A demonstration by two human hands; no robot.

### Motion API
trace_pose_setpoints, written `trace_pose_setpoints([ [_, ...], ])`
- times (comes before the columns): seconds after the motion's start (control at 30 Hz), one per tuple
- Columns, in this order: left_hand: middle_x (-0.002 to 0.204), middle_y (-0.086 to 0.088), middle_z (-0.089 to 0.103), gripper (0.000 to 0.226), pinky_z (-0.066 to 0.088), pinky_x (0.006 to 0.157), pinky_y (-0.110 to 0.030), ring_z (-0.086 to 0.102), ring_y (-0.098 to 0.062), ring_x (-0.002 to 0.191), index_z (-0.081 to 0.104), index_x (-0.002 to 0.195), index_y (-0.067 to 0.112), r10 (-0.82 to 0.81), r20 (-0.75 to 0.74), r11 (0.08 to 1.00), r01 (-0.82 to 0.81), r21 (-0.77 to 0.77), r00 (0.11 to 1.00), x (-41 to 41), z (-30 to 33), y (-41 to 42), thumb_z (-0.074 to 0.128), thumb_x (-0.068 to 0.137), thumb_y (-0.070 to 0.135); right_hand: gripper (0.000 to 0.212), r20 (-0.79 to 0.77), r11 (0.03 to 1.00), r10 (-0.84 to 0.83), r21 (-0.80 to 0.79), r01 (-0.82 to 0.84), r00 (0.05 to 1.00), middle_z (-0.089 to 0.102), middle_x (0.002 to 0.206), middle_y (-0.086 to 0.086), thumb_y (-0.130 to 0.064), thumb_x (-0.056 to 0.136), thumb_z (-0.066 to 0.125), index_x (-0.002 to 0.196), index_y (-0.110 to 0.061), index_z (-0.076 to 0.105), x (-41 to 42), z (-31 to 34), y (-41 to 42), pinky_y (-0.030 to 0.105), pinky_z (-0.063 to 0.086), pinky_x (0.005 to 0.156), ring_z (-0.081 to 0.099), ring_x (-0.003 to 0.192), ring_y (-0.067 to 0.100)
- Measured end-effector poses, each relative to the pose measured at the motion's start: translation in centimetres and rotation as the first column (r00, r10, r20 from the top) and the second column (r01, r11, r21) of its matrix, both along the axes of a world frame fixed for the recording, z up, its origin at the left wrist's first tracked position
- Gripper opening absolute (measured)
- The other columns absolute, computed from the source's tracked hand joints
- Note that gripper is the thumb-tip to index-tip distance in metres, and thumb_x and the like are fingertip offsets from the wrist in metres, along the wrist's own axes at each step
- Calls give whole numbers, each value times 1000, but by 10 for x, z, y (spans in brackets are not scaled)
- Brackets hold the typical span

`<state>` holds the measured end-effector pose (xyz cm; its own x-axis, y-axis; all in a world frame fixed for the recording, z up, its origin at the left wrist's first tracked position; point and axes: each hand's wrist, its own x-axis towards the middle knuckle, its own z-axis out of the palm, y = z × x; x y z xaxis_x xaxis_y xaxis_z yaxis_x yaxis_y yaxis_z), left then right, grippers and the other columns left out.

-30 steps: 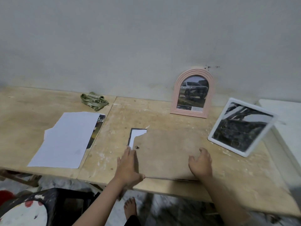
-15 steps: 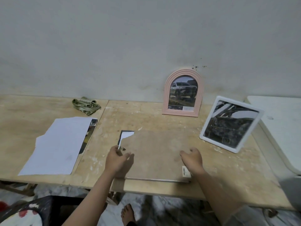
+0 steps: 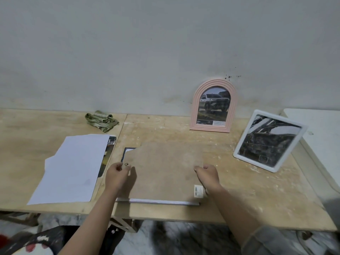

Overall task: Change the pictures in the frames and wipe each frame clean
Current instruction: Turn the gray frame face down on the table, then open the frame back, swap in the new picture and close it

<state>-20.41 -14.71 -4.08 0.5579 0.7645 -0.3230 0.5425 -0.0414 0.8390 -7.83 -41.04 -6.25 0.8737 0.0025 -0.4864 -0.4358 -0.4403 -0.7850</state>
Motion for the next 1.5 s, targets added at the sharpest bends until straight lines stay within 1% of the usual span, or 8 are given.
trace_pose_setpoints([
  [0.13,123,-11,59,42,42,97,-39,53,-29,117,56,127,3,-29,8,1000,29,12,1000,6,7,-6,60,91,25,17,33,999,-49,8,49,998,57,78,-4,-33,77,61,80,-18,54,-4,10,-5,27,42,60,55,69,15],
  [0.23,80,2,55,11,41,80,-32,54,-26,91,61,82,17,-132,-14,991,132,-5,991,17,9,-34,57,91,21,24,108,993,-105,-45,110,989,63,97,3,-21,88,61,109,-9,59,-11,23,-29,26,44,67,59,81,19],
  [0.37,71,-3,54,20,42,61,-29,51,-23,70,52,69,14,-269,-38,963,268,-22,962,30,12,-96,57,87,23,52,171,940,-196,-249,235,966,54,128,11,-26,87,62,133,-8,46,-19,32,-86,37,44,92,53,113,31],
  [0.47,69,-1,56,26,45,64,-32,54,-19,69,47,63,20,-364,-49,931,362,-42,930,38,14,-147,56,86,26,53,184,879,-214,-392,271,959,52,120,10,-35,84,60,129,-11,45,-27,37,-134,42,49,89,54,104,30],
  [0.6,87,-9,63,29,52,67,-34,61,-23,80,61,82,12,-467,-108,884,465,-42,878,44,6,-210,54,77,39,52,162,806,-237,-518,287,958,54,102,8,-54,66,53,105,-19,50,-30,31,-194,46,51,80,55,87,31],
  [0.93,115,-12,49,32,39,81,-28,51,-27,98,58,104,9,-535,-333,776,608,171,777,57,-6,-304,54,86,35,64,65,808,-54,-584,82,996,37,132,21,-42,84,58,137,-13,36,-14,2,-267,43,35,100,37,119,39],
  [1.17,150,-24,12,80,27,111,-40,17,-40,138,16,146,-4,-576,-495,621,742,252,650,45,-25,-339,47,91,47,80,23,737,108,-673,-65,994,-1,155,21,-51,83,52,148,-21,16,-23,-21,-262,50,20,112,10,138,40],
  [1.5,156,-28,-10,84,3,119,-42,-8,-41,145,2,149,-2,-595,-529,563,784,263,605,42,-35,-341,42,94,46,74,82,741,130,-670,-42,988,-2,156,21,-39,86,53,149,-18,18,-23,-22,-248,53,11,112,3,142,38],
])
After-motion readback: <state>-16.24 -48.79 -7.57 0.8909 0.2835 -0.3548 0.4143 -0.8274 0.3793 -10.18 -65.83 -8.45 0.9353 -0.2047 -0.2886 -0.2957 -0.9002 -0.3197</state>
